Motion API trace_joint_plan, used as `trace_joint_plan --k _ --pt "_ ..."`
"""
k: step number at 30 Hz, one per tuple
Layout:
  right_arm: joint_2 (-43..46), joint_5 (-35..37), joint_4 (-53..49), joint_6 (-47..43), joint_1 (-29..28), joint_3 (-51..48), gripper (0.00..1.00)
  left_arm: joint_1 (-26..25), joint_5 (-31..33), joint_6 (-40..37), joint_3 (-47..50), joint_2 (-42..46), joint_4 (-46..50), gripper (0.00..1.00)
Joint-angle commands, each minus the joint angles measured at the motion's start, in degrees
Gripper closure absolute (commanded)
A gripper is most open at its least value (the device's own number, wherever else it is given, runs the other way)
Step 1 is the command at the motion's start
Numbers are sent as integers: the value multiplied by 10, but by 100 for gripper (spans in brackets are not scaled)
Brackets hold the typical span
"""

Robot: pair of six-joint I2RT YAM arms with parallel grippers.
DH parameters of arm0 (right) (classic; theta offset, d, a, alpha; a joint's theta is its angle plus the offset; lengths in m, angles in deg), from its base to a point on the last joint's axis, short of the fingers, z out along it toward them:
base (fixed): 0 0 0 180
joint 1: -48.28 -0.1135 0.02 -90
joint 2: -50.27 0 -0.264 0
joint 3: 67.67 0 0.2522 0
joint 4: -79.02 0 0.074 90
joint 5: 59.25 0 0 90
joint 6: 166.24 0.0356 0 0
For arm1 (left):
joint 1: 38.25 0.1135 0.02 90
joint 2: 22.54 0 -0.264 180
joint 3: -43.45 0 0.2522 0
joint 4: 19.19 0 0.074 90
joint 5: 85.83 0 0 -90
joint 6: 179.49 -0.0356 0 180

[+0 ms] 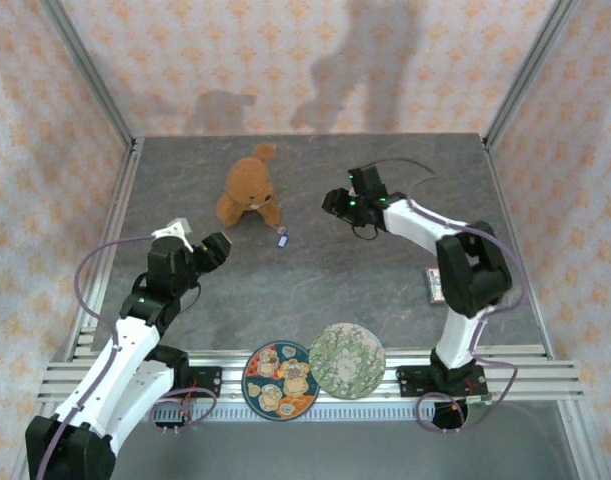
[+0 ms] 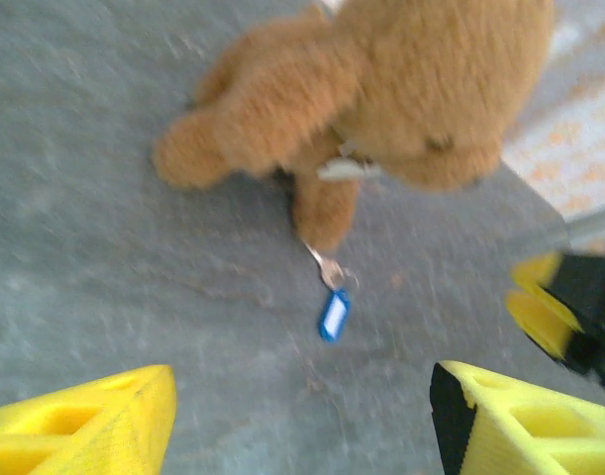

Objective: Remove the keys from the keyring

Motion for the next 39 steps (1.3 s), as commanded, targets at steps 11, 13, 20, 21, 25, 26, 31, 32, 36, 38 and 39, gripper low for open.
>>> trace_joint_plan --k 11,13,20,21,25,26,31,32,36,38,39 --pt "-186 -20 -105 -4 -69 197 63 -39 -14 39 36 26 31 30" --pt "-200 -24 -111 -2 -74 213 65 -39 -13 42 39 30 31 30" --pt "-229 -35 -125 -1 -90 244 65 -39 -11 45 45 41 38 30" --pt "-232 -38 -125 0 -91 246 65 -39 -11 46 48 43 38 30" --pt "-236 -39 -125 1 -95 247 67 -39 -11 49 53 48 40 30" --pt "-239 -43 -125 1 -96 249 68 -39 -11 49 55 48 37 30" --pt "-245 -44 -126 0 -104 254 70 -39 -12 52 60 49 36 30" --pt "-247 -44 -127 1 -105 256 70 -39 -12 54 62 50 36 30" --pt "-249 -47 -127 1 -109 259 73 -39 -10 55 68 60 38 30" --pt "-249 -48 -127 1 -112 260 73 -39 -7 57 72 65 41 30" --pt "-249 -48 -127 1 -113 260 73 -39 -8 58 74 68 40 30"
